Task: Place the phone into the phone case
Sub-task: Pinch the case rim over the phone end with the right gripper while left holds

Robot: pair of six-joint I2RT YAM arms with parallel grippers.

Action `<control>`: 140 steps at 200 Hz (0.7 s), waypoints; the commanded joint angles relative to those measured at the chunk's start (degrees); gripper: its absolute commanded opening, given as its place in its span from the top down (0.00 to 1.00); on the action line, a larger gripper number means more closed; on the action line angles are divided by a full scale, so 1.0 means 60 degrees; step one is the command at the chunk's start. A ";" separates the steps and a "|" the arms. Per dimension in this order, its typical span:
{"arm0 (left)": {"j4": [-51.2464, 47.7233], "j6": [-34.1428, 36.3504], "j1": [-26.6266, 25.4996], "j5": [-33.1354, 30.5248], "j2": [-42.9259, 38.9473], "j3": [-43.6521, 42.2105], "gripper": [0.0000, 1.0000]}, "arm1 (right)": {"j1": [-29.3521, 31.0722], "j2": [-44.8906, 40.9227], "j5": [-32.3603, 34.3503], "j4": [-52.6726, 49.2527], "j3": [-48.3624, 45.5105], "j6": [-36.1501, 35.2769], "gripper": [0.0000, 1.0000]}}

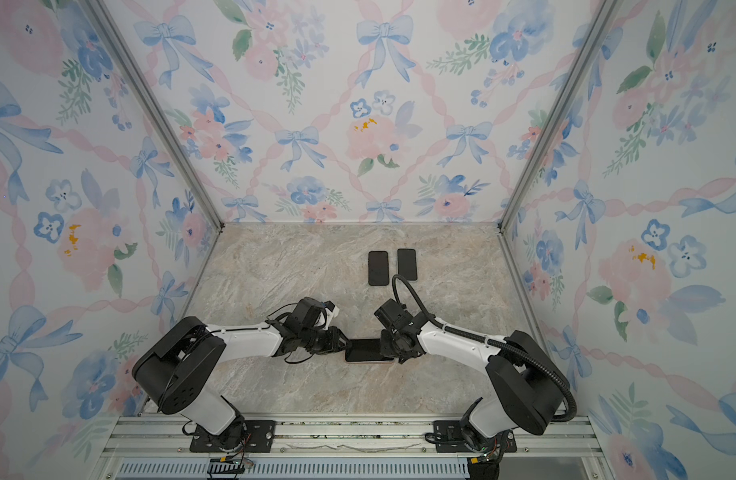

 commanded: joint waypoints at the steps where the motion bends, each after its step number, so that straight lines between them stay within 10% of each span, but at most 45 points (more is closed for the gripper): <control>1: -0.1013 0.0367 -0.0005 0.0148 -0.0124 -0.0283 0.64 | 0.0014 -0.0483 -0.0237 -0.0172 -0.0147 -0.0308 0.68; 140: -0.0170 0.0117 -0.0123 0.1030 -0.0583 -0.0954 0.67 | -0.0994 -0.2018 -0.2016 0.2057 -0.2473 -0.1624 0.73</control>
